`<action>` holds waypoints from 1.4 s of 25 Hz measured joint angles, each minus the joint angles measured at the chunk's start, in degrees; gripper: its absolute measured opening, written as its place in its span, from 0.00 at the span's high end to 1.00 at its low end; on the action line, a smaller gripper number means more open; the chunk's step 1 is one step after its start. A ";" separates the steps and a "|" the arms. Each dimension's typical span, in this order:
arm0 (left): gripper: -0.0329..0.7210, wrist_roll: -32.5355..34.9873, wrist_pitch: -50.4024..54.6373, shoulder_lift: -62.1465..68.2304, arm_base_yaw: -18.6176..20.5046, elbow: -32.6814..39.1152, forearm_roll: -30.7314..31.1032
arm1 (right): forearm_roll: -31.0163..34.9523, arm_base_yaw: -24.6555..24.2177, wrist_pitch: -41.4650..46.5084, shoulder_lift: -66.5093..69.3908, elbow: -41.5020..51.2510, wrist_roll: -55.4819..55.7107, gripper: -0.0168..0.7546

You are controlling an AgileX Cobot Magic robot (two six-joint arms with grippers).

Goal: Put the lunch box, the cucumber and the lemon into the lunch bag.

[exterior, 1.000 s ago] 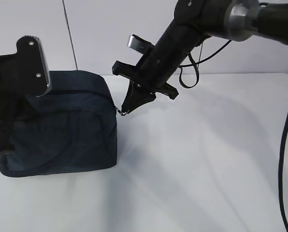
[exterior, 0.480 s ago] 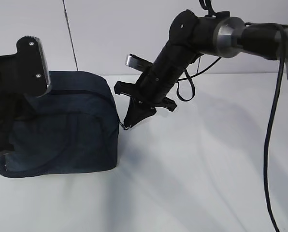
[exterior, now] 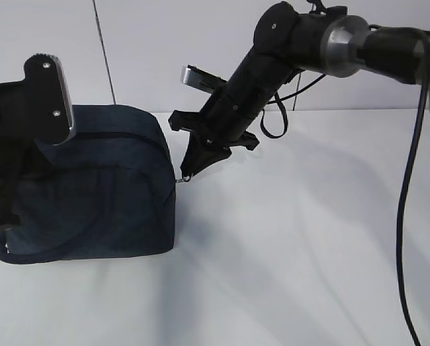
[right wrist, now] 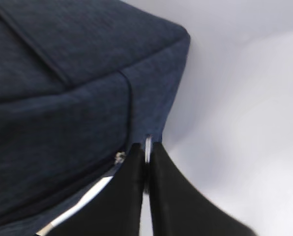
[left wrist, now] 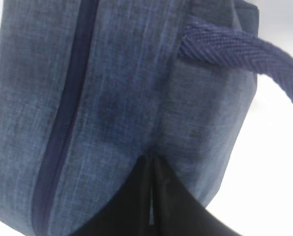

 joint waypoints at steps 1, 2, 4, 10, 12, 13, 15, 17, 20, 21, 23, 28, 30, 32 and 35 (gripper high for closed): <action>0.97 0.00 0.00 0.00 0.00 0.00 0.10 | 0.27 0.00 0.00 0.00 -0.71 -0.86 0.95; 0.97 0.00 0.00 0.00 0.00 0.00 0.22 | 0.61 0.00 0.00 0.00 -1.34 -1.55 0.93; 0.97 0.00 0.00 0.00 0.00 0.00 1.06 | 0.92 0.00 0.00 -0.15 -1.98 -3.46 0.85; 0.97 0.00 0.00 0.00 0.00 0.00 2.83 | 1.24 0.00 0.10 -2.57 -2.10 -8.89 0.64; 0.97 0.00 0.00 0.00 0.00 0.00 2.83 | 1.38 0.00 0.10 -3.73 -2.10 -11.87 0.62; 0.97 0.00 0.00 0.00 0.00 0.00 2.83 | 1.38 -0.09 0.10 -4.21 -2.10 -14.01 0.62; 0.97 0.00 0.00 0.00 0.00 0.00 2.93 | -0.01 -0.09 0.10 -5.28 -2.10 -18.24 0.62; 0.97 0.00 0.00 0.00 0.00 0.00 2.93 | -2.43 -0.09 0.20 -6.24 -2.10 -22.33 0.62; 0.97 0.00 0.00 0.00 0.00 0.00 2.93 | -4.77 -0.09 0.20 -8.16 0.41 -28.18 0.61; 0.97 0.00 0.00 0.00 0.00 0.00 2.93 | -5.01 -0.09 0.20 -8.97 2.02 -30.15 0.61; 0.97 0.00 0.00 0.00 0.00 0.00 2.82 | -5.04 -0.09 0.20 -10.70 6.02 -33.72 0.61; 0.97 0.00 0.00 0.00 0.00 0.00 2.60 | -0.01 -0.09 0.20 -13.70 14.00 -42.27 0.61; 0.97 0.00 0.00 0.00 0.00 0.00 2.46 | 1.68 -0.09 0.20 -13.80 16.47 -44.21 0.61; 0.97 0.00 -0.10 0.00 0.00 0.00 2.42 | 2.31 -0.37 0.20 -13.80 18.40 -45.41 0.61; 0.97 0.00 -0.10 0.00 0.00 0.00 1.96 | 3.16 -1.04 0.20 -13.80 20.00 -46.85 0.61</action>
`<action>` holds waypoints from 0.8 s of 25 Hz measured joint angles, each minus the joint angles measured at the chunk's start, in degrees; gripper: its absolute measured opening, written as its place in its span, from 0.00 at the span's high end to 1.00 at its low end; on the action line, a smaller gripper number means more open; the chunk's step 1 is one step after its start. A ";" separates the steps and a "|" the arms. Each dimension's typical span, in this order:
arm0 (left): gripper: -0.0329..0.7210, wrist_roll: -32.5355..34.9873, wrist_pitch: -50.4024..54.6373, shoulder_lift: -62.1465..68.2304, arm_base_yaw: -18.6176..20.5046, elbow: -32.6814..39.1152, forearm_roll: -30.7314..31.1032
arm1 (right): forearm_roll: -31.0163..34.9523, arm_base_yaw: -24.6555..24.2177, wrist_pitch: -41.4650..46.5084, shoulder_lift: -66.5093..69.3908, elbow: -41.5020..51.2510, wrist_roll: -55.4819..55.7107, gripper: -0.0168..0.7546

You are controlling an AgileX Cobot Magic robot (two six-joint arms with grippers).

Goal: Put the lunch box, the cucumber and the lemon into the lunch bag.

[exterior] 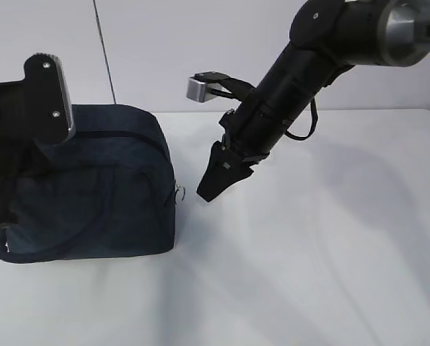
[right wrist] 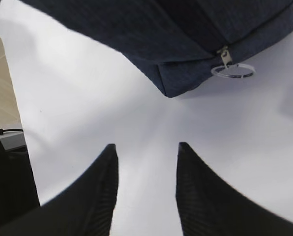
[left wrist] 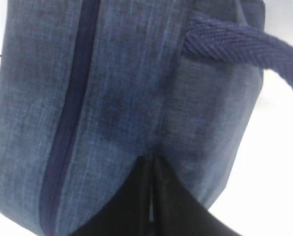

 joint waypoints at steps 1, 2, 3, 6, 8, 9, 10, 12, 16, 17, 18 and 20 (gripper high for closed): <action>0.97 -0.04 0.00 0.00 0.00 0.00 -0.31 | 0.47 -0.36 -0.10 0.00 0.12 -0.80 0.61; 0.97 -0.04 0.00 0.00 0.00 0.00 -0.59 | 0.92 -0.61 -0.21 0.00 0.11 -1.53 0.61; 0.97 -0.14 0.00 0.00 0.00 0.00 -0.88 | 1.08 -0.94 -0.21 0.00 0.11 -2.33 0.61; 0.97 -0.18 -0.10 0.00 0.00 0.00 -2.16 | 1.08 -1.27 -0.32 0.00 0.11 -3.53 0.61; 0.95 -0.18 -0.10 0.00 0.00 0.00 -2.41 | 1.22 -1.26 -0.32 0.00 0.11 -3.76 0.61; 0.93 -0.18 -0.10 0.00 0.00 0.00 -2.55 | 1.21 -1.26 -0.32 0.00 0.11 -3.88 0.61; 0.89 -0.18 -0.10 0.00 0.00 0.00 -2.60 | 1.33 -1.26 -0.32 0.00 0.11 -3.96 0.61; 0.77 -0.18 -0.10 0.00 0.00 0.00 -2.73 | 1.33 -1.26 -0.32 0.00 0.11 -3.96 0.61; 0.53 -0.90 1.36 0.00 0.00 -0.70 -4.25 | 1.33 -1.26 -0.32 0.00 0.11 -3.96 0.61; 0.49 -1.04 2.63 -0.26 0.00 -1.46 -5.15 | 1.33 -1.26 -0.32 0.00 0.11 -3.96 0.61; 0.47 -1.13 3.97 -0.69 0.00 -2.46 -6.20 | 1.33 -1.26 -0.32 0.00 0.11 -3.96 0.61; 0.45 -1.34 6.31 -1.70 0.00 -4.58 -8.23 | 1.33 -1.26 -0.32 0.00 0.11 -3.60 0.61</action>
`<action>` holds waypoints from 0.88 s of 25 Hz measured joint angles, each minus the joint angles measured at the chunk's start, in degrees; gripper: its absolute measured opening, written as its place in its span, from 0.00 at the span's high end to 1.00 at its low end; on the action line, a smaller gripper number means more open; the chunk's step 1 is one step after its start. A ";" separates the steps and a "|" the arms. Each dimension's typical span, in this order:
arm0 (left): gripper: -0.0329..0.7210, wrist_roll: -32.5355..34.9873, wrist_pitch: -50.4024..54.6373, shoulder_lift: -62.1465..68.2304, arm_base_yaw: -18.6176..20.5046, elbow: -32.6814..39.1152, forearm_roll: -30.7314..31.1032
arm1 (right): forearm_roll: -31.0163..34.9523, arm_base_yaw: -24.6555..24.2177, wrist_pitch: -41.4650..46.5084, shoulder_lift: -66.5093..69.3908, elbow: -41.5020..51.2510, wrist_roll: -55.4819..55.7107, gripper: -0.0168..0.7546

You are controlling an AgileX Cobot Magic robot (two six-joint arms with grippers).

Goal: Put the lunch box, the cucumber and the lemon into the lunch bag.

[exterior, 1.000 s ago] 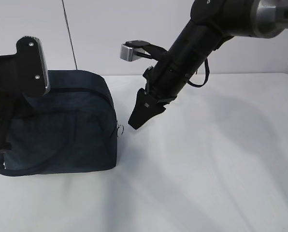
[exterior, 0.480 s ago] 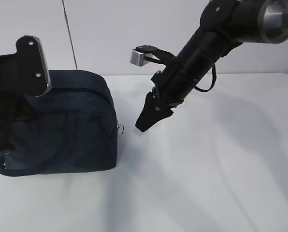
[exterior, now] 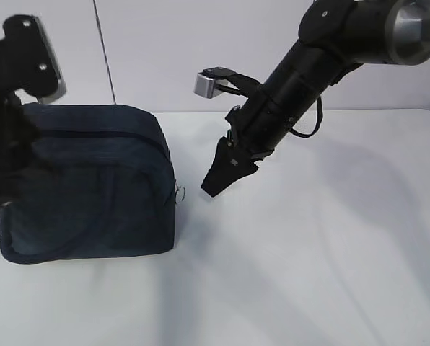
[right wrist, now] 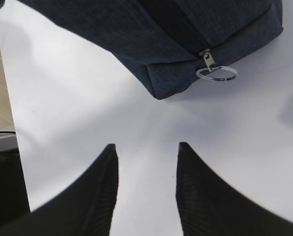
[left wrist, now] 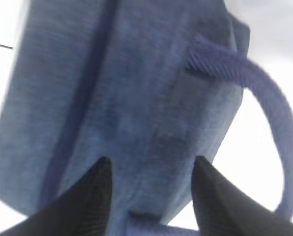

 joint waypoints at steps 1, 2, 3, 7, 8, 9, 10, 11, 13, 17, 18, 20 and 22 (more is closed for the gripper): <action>0.44 -0.14 1.19 -0.54 0.00 -1.18 -0.89 | 0.00 0.00 0.00 0.00 0.00 0.43 0.61; 0.44 -0.24 2.46 -1.10 0.00 -2.34 -2.07 | 0.00 0.00 0.00 0.00 0.00 0.78 0.61; 0.44 -0.28 3.48 -1.56 0.00 -3.22 -3.11 | 0.00 0.00 0.00 0.00 0.00 1.19 0.61; 0.44 -2.83 6.32 -3.52 0.11 -5.44 -4.63 | -0.95 0.00 -0.07 -0.12 0.02 1.73 0.61; 0.44 -3.85 6.32 -4.17 0.35 -5.55 -5.12 | -1.82 0.00 -0.07 -0.25 0.02 1.83 0.61; 0.44 -4.73 6.32 -4.87 0.92 -5.74 -6.01 | -2.96 0.00 -0.07 -0.72 0.02 1.97 0.61; 0.44 -5.12 6.32 -5.60 1.73 -5.69 -7.40 | -4.04 0.00 -0.07 -1.14 0.02 2.39 0.61; 0.44 -5.36 6.43 -6.21 2.83 -5.69 -8.82 | -5.32 0.00 -0.07 -1.79 0.02 2.95 0.61; 0.44 -5.73 6.57 -7.75 5.36 -5.69 -12.85 | -7.44 0.00 -0.07 -3.00 0.02 4.14 0.61; 0.44 -5.93 6.67 -11.03 11.32 -5.69 -19.49 | -10.66 0.00 -0.07 -5.66 -1.14 6.91 0.61; 0.44 -5.93 6.67 -11.79 12.58 -5.69 -20.40 | -11.83 0.00 0.04 -6.43 -1.43 7.82 0.61; 0.44 -5.93 6.70 -13.68 14.02 -5.69 -21.42 | -14.05 0.00 0.17 -8.03 -2.38 9.65 0.61; 0.44 -5.93 7.44 -15.47 14.36 -5.69 -21.94 | -16.57 0.00 0.15 -10.08 -3.09 11.78 0.61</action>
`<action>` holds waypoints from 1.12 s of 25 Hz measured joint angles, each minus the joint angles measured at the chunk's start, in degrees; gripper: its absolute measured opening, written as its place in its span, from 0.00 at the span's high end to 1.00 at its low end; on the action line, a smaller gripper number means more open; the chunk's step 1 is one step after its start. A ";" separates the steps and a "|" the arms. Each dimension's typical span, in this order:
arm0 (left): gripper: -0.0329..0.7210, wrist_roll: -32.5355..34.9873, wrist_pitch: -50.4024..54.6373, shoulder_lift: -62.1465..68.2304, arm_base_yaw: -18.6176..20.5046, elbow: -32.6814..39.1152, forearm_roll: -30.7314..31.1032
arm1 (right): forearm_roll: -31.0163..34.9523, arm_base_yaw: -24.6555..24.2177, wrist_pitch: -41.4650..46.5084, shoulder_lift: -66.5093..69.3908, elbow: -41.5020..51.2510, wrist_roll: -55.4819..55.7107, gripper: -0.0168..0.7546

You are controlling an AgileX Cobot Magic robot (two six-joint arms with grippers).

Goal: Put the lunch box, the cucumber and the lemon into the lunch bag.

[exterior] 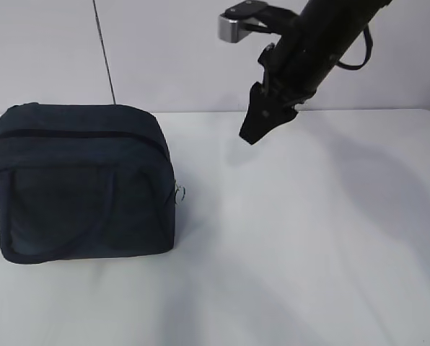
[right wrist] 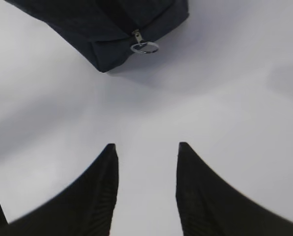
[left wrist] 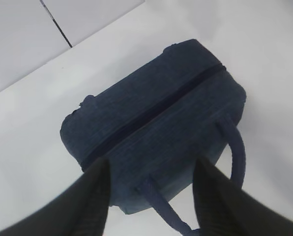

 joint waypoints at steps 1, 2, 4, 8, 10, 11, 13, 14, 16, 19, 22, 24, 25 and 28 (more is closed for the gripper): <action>0.44 -0.15 0.26 -0.95 0.05 0.00 -0.38 | -0.96 0.00 0.11 -0.96 0.00 1.02 0.61; 0.44 -0.41 0.72 -1.88 0.05 0.00 -0.51 | -1.96 0.00 0.20 -2.12 0.00 2.56 0.61; 0.44 -1.36 1.98 -3.47 0.05 0.00 -0.70 | -3.74 0.00 0.34 -4.51 0.00 5.42 0.61; 0.44 -3.51 4.36 -6.28 0.27 0.00 -0.70 | -7.05 0.00 0.57 -9.13 0.00 9.92 0.61; 0.44 -4.60 4.62 -8.17 0.27 0.76 -0.70 | -8.01 0.00 0.83 -11.74 0.00 12.06 0.61; 0.44 -5.24 4.72 -9.20 0.27 1.50 -0.70 | -8.10 0.00 0.83 -13.00 0.00 12.66 0.61; 0.44 -6.73 4.72 -12.12 0.27 3.20 -0.47 | -8.24 0.00 1.11 -15.07 0.00 13.88 0.61; 0.44 -7.45 4.83 -13.67 0.27 4.17 -0.24 | -8.37 0.00 1.34 -16.06 0.00 14.61 0.61; 0.44 -9.09 5.07 -16.51 0.27 5.68 0.62 | -8.26 0.00 1.47 -17.84 0.16 15.57 0.61; 0.44 -12.37 5.76 -20.79 0.27 7.41 1.57 | -7.64 0.00 1.47 -21.41 3.98 16.66 0.61; 0.44 -16.60 7.23 -24.51 0.27 9.52 3.79 | -7.53 0.00 1.08 -26.15 11.59 17.82 0.61; 0.44 -18.48 8.81 -26.97 0.27 10.23 4.93 | -7.32 0.00 -1.48 -30.17 17.59 18.11 0.61; 0.44 -19.44 9.49 -28.01 0.27 10.32 5.33 | -7.21 0.00 -3.21 -32.35 19.94 18.21 0.61; 0.44 -21.44 11.50 -30.22 0.27 10.45 6.53 | -6.34 0.00 -8.24 -38.82 26.81 18.56 0.61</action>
